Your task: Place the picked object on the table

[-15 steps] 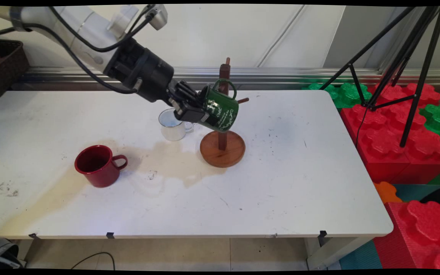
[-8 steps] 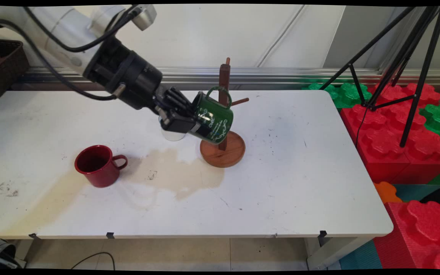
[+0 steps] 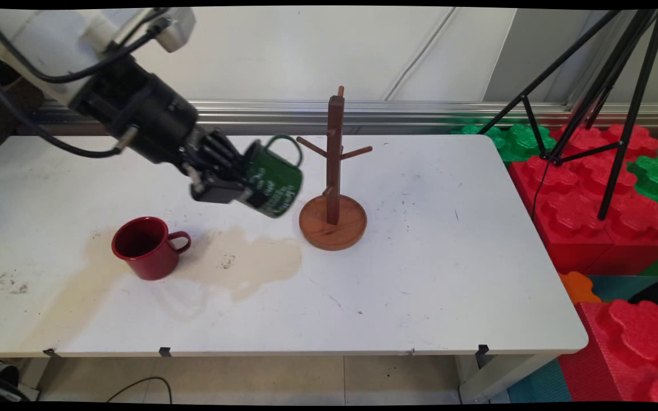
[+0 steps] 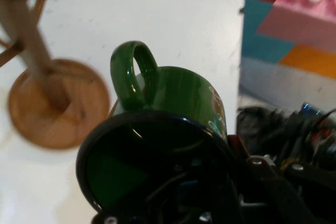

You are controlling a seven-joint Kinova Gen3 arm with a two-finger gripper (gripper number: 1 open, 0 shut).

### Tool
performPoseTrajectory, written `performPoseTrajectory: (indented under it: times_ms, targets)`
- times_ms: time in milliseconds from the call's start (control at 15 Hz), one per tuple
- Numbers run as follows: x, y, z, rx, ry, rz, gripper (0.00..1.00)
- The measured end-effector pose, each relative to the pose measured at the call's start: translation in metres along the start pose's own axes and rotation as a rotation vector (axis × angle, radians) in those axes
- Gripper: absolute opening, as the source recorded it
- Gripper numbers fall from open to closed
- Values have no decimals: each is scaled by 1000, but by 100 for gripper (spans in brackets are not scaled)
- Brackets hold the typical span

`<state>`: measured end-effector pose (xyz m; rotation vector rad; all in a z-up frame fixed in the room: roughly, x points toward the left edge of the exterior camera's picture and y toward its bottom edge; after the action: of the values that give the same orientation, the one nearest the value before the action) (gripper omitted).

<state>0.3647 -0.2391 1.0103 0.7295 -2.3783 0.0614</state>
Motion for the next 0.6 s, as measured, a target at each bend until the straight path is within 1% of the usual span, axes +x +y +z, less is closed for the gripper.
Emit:
performPoseTrajectory:
  times_ms: [200, 400, 600]
  targets:
    - [-8, -9, -17, 57, -78, 25, 0]
    - [-17, -25, -29, 111, -154, 46, 0]
    - [-23, -40, -34, 149, -215, 73, 0]
